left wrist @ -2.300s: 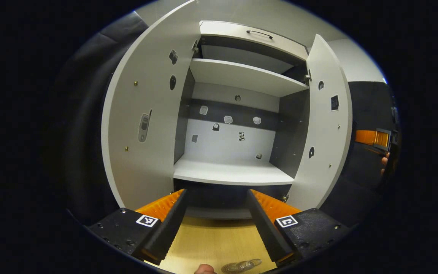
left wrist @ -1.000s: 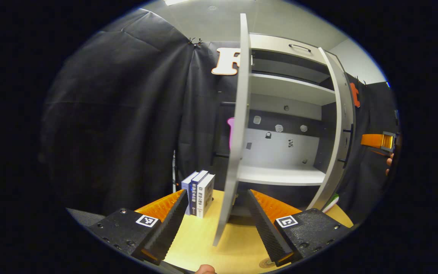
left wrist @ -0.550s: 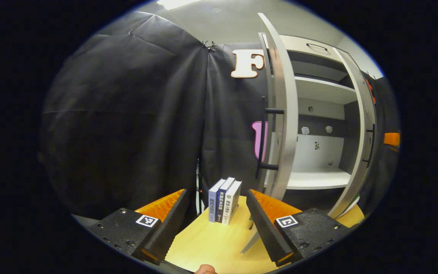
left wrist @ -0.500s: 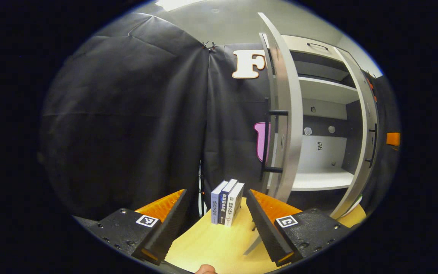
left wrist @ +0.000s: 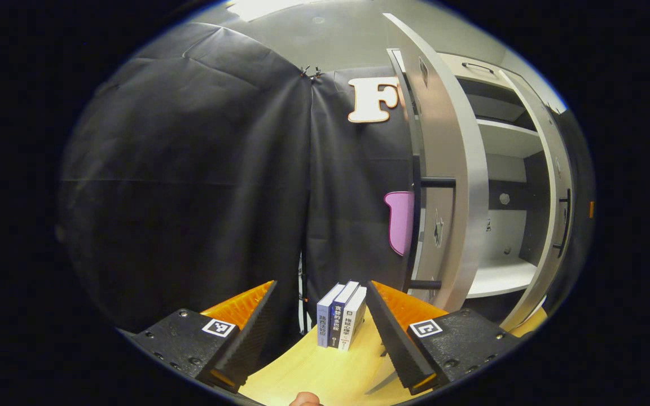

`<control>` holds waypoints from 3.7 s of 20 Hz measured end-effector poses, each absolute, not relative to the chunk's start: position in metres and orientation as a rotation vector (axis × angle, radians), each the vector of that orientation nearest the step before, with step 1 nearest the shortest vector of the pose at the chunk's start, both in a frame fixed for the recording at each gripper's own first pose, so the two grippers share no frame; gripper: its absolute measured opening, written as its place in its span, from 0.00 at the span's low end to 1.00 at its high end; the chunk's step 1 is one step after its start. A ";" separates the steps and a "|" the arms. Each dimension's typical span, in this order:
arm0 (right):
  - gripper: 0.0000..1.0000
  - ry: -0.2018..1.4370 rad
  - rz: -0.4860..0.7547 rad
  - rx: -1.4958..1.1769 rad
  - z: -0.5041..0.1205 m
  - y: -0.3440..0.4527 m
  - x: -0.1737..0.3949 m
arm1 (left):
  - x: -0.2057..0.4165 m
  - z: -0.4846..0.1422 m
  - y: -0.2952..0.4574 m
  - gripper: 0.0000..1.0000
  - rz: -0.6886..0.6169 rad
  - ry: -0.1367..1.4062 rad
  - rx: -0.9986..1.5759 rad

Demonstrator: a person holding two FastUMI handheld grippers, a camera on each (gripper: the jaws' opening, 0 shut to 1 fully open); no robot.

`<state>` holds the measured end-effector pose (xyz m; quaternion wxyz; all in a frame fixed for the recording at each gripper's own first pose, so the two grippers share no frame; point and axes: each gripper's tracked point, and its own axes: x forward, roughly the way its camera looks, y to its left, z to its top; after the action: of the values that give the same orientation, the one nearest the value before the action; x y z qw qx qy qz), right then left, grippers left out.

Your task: Grasp the bottle in the cabinet with the left hand and place it on the coaster, then close the right door with the right hand and the left door with the left hand.

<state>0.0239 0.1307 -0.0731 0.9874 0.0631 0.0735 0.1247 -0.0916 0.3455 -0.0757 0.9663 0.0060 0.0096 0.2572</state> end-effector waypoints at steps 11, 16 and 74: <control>0.95 0.147 0.237 0.128 -0.073 0.129 0.023 | -0.082 -0.085 0.346 0.94 0.479 0.039 -0.033; 0.91 0.140 0.237 0.131 -0.072 0.128 0.022 | -0.081 -0.084 0.339 0.93 0.445 0.047 -0.040; 0.91 0.141 0.122 0.147 -0.067 0.071 0.025 | -0.021 -0.077 0.196 0.93 0.151 0.053 -0.102</control>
<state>0.0249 0.0712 -0.0670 0.9929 0.0734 0.0705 0.0610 -0.0210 0.1959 -0.0772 0.9955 -0.0511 0.0267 0.0755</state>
